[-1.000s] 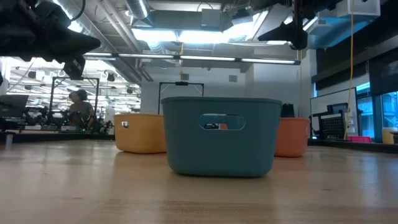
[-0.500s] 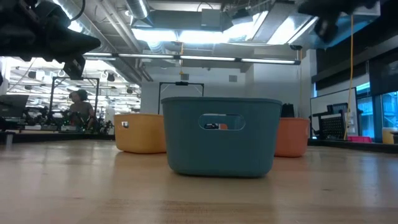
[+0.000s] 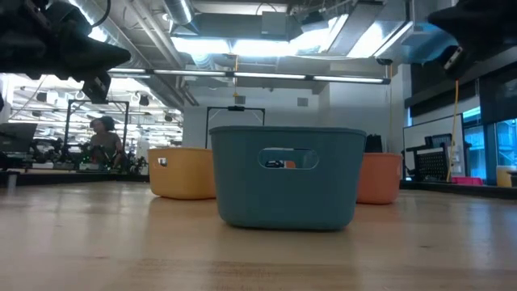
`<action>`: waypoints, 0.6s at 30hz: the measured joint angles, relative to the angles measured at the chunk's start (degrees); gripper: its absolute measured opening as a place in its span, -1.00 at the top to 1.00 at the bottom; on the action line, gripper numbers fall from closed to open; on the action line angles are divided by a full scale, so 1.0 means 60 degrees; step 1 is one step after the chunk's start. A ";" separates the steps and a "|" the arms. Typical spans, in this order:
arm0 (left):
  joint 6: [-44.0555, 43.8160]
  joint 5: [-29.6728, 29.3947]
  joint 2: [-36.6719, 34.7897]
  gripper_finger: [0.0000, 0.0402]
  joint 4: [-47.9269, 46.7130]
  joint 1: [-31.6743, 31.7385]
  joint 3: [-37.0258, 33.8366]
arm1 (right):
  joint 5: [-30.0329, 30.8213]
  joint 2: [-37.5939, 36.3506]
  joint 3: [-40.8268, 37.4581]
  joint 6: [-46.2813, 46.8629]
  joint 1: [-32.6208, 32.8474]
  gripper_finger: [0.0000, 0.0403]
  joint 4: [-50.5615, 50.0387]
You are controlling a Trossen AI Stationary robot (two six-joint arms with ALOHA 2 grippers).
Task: Sort & place blocks by color
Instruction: Return to Home Position
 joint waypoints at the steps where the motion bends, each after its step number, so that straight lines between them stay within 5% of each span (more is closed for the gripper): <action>1: 0.0000 0.0002 0.0000 1.00 0.0000 0.0000 0.0000 | 0.0008 -0.0233 -0.0053 -0.0007 0.0000 0.99 -0.0035; 18: 0.0000 -0.0024 0.0000 1.00 0.0001 0.0000 0.0000 | 0.0060 -0.0889 -0.0221 -0.0505 0.0000 0.99 -0.0229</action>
